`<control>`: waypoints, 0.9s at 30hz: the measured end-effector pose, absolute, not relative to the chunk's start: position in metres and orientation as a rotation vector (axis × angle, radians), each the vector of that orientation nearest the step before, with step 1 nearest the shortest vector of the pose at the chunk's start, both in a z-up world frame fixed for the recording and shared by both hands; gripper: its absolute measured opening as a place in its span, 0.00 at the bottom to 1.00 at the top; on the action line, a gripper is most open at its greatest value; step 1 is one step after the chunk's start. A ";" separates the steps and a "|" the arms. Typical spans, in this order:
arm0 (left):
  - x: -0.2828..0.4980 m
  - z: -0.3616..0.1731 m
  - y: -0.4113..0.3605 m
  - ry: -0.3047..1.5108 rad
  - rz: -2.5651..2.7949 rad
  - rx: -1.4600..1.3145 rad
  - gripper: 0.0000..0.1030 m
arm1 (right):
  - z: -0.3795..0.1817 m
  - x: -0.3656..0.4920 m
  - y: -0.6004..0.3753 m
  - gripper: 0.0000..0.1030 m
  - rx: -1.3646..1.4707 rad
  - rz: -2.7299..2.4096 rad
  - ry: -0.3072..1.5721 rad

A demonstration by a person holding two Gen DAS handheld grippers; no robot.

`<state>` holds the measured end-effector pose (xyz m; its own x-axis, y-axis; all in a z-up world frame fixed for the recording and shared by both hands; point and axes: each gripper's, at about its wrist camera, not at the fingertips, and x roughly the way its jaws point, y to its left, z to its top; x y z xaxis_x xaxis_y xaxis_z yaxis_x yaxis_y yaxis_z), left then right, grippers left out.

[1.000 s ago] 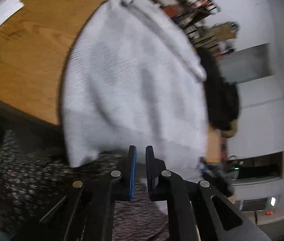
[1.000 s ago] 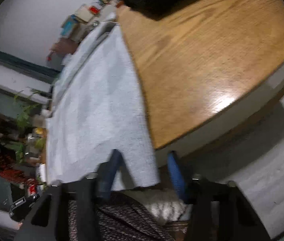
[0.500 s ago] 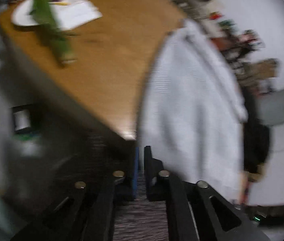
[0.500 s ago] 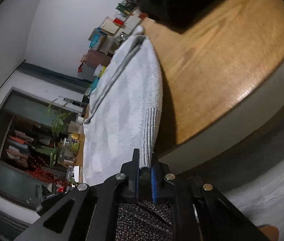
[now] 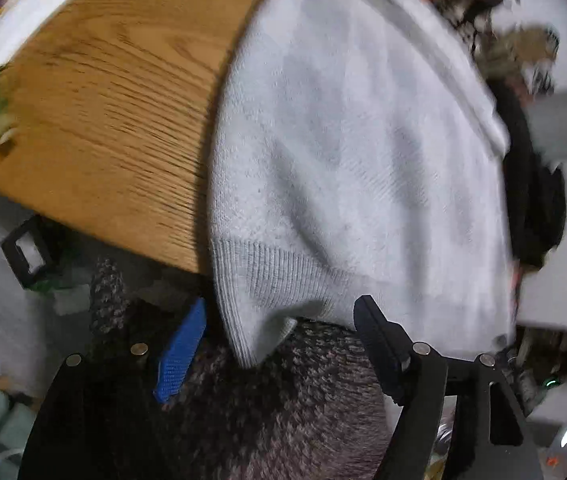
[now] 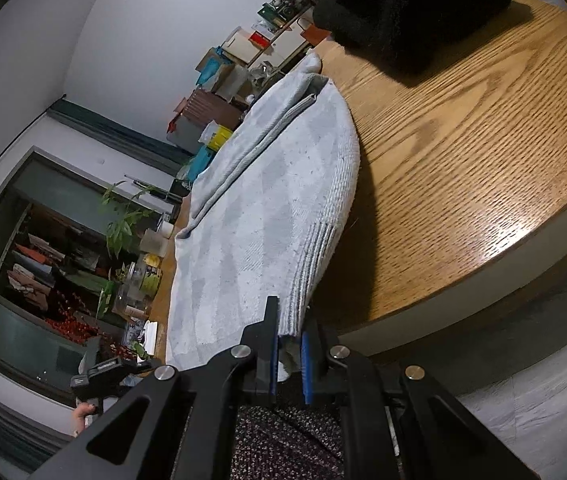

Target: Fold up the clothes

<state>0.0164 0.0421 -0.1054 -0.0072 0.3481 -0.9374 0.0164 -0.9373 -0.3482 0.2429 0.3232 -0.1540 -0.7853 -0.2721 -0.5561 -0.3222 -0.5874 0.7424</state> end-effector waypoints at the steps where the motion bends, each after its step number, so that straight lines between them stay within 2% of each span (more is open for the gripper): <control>1: 0.015 -0.108 0.042 -0.362 2.062 -2.042 0.42 | -0.154 0.244 0.324 0.09 -1.016 2.574 1.415; 4: 0.020 -0.101 0.031 -0.503 2.015 -1.939 0.07 | -0.155 0.249 0.328 0.09 -1.001 2.568 1.423; 12: 0.041 -0.035 -0.021 -0.785 1.938 -1.546 0.04 | -0.150 0.262 0.334 0.08 -0.815 2.676 1.657; 17: 0.063 -0.011 -0.055 -0.890 1.967 -1.419 0.04 | -0.137 0.286 0.340 0.07 -0.694 2.710 1.670; 20: 0.072 -0.015 -0.047 -0.882 1.953 -1.411 0.04 | -0.131 0.310 0.340 0.00 -0.669 2.721 1.632; 24: 0.071 -0.026 -0.041 -0.866 1.958 -1.473 0.04 | -0.134 0.326 0.345 0.01 -0.815 2.599 1.469; 27: 0.062 -0.039 -0.043 -0.895 1.970 -1.515 0.04 | -0.147 0.322 0.349 0.05 -0.936 2.502 1.391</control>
